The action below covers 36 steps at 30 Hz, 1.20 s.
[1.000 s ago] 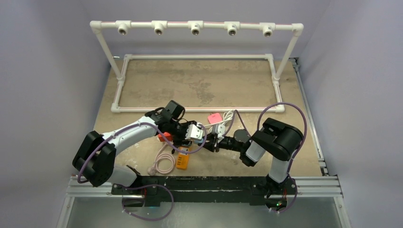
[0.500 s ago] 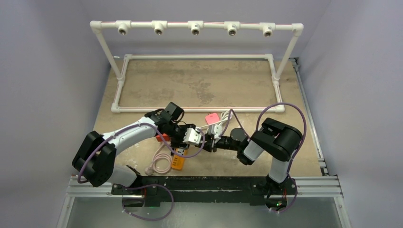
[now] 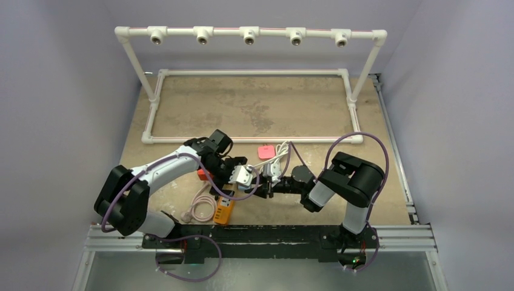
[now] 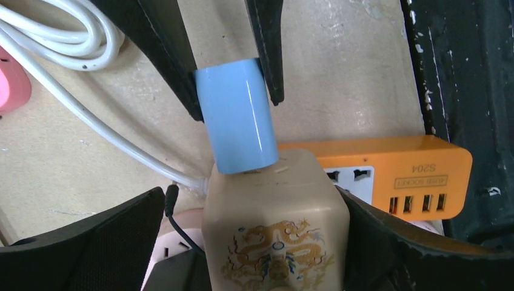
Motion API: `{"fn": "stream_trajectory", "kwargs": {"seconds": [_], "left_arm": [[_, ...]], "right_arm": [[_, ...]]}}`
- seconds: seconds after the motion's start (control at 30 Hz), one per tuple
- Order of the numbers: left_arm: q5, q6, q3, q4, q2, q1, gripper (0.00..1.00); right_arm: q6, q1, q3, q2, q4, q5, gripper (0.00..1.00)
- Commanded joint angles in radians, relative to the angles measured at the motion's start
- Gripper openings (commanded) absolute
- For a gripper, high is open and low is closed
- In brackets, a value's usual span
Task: Insert the plug
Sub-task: Insert the plug into the socket.
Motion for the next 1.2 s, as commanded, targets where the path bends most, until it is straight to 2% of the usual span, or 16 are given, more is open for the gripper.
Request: {"fn": "stream_trajectory", "kwargs": {"seconds": [0.0,0.3,0.5,0.53,0.6,0.83,0.87,0.93,0.97,1.03,1.1,1.17], "left_arm": [[0.006,0.063,0.057,-0.064,0.011,0.02,0.99],[-0.014,0.06,0.114,-0.142,0.007,0.024,0.99],[-0.028,0.027,0.112,-0.133,0.011,0.023,0.82],[-0.032,0.022,0.113,-0.132,0.014,0.022,0.83],[-0.034,0.003,0.105,-0.115,0.007,0.022,0.98],[-0.001,-0.033,0.112,-0.103,-0.04,0.022,0.99],[0.002,-0.036,0.115,-0.104,-0.041,0.022,0.96],[0.009,-0.035,0.117,-0.11,-0.039,0.02,0.83],[0.014,-0.033,0.119,-0.117,-0.036,0.019,0.69],[0.024,-0.035,0.12,-0.124,-0.029,0.01,0.52],[0.029,-0.036,0.12,-0.135,-0.014,-0.008,0.39],[0.03,-0.035,0.111,-0.142,-0.001,-0.018,0.32]], "right_arm": [[0.012,0.015,0.014,-0.046,0.151,-0.045,0.0],[-0.01,0.016,-0.011,-0.088,0.066,-0.005,0.0],[-0.015,0.018,-0.017,-0.086,0.012,-0.003,0.0],[-0.016,0.019,-0.019,-0.081,0.009,-0.001,0.0],[-0.019,0.022,-0.026,-0.071,0.012,0.004,0.0],[-0.042,0.023,-0.049,-0.036,0.011,0.032,0.0],[-0.044,0.024,-0.05,-0.034,0.008,0.034,0.0],[-0.047,0.024,-0.049,-0.034,0.002,0.039,0.0],[-0.048,0.024,-0.048,-0.035,-0.001,0.041,0.0],[-0.048,0.024,-0.047,-0.038,-0.008,0.046,0.0],[-0.046,0.025,-0.044,-0.043,-0.014,0.052,0.0],[-0.041,0.027,-0.042,-0.044,-0.015,0.058,0.0]]}}
